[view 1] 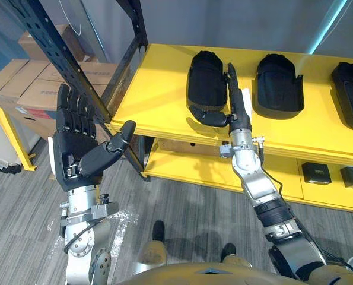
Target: Walk over and take three plastic housings, then place them on the shelf
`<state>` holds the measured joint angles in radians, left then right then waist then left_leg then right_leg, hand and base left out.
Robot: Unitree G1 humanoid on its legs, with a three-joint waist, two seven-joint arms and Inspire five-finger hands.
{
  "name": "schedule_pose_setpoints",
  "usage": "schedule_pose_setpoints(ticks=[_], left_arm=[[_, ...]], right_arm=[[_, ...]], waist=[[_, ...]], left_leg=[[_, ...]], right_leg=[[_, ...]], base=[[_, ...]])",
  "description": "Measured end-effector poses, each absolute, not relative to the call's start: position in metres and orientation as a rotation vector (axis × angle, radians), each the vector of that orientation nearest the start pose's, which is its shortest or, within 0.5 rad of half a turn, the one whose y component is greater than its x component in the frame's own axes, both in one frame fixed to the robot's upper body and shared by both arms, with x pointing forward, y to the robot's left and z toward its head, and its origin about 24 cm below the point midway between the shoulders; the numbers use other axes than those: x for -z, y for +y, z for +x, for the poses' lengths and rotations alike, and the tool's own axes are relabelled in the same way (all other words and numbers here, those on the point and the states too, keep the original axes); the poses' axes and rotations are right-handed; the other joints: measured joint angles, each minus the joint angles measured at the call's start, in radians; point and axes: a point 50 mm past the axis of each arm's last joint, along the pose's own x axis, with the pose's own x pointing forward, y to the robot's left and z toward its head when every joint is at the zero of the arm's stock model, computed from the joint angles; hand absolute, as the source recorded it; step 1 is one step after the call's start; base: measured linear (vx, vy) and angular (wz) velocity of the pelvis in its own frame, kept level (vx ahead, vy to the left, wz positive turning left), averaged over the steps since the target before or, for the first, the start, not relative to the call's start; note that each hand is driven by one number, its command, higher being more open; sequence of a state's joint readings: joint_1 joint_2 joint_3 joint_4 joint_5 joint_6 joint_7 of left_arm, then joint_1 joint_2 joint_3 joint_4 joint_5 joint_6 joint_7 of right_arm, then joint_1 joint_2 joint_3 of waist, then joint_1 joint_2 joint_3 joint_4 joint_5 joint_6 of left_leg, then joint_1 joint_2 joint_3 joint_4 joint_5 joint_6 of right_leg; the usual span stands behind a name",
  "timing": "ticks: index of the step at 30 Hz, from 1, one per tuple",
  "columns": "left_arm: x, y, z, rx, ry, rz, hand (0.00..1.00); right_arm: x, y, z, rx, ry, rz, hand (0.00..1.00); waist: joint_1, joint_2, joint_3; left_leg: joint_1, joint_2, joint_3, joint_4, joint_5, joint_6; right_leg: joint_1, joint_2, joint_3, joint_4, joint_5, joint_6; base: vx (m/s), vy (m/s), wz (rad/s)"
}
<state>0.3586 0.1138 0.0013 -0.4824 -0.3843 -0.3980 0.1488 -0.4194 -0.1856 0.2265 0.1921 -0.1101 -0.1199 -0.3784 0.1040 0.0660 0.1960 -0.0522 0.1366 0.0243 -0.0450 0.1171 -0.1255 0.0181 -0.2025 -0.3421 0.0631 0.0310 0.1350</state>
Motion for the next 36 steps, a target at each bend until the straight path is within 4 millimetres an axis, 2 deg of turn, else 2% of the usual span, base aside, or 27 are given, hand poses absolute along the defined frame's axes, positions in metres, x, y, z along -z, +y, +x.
schedule_pose_setpoints(ticks=[6, 12, 20, 27, 36], left_arm=[[-0.113, 0.194, 0.169, -0.229, -0.516, -0.302, 1.00], [-0.112, 0.188, 0.170, -0.217, -0.511, -0.326, 1.00], [-0.111, 0.186, 0.171, -0.205, -0.506, -0.334, 1.00], [-0.112, 0.185, 0.172, -0.201, -0.511, -0.341, 1.00], [-0.112, 0.185, 0.173, -0.193, -0.510, -0.335, 1.00]], right_arm=[[-0.123, -0.117, 0.319, 0.115, -0.395, -0.248, 1.00], [-0.113, -0.121, 0.323, 0.160, -0.341, -0.261, 1.00], [-0.113, -0.126, 0.325, 0.193, -0.331, -0.258, 1.00], [-0.098, -0.125, 0.329, 0.095, -0.243, -0.250, 1.00], [-0.096, -0.124, 0.330, -0.001, -0.223, -0.225, 1.00]], waist=[[-0.001, -0.008, 0.031], [-0.001, -0.004, 0.034], [-0.013, -0.001, 0.037], [-0.025, 0.002, 0.039], [-0.026, 0.006, 0.041]], left_leg=[[0.007, -0.003, 0.009, -0.015, 0.003, 0.002], [0.007, -0.004, 0.008, -0.016, 0.007, 0.002], [0.007, -0.006, 0.005, -0.032, 0.016, 0.001], [0.009, -0.009, 0.000, -0.032, 0.017, 0.001], [0.020, -0.010, 0.000, -0.033, 0.017, 0.001]], right_leg=[[-0.018, -0.007, 0.016, 0.022, -0.009, -0.001], [-0.019, -0.008, 0.015, 0.023, -0.011, 0.000], [-0.035, -0.013, 0.013, 0.047, -0.019, 0.004], [-0.036, -0.018, 0.008, 0.061, -0.033, 0.003], [-0.035, -0.023, 0.009, 0.080, -0.042, 0.002]], base=[[-0.02, 0.003, -0.05], [0.00, 0.000, 0.00], [0.00, -0.001, 0.00], [-0.01, -0.005, 0.03], [0.00, 0.000, 0.00]])
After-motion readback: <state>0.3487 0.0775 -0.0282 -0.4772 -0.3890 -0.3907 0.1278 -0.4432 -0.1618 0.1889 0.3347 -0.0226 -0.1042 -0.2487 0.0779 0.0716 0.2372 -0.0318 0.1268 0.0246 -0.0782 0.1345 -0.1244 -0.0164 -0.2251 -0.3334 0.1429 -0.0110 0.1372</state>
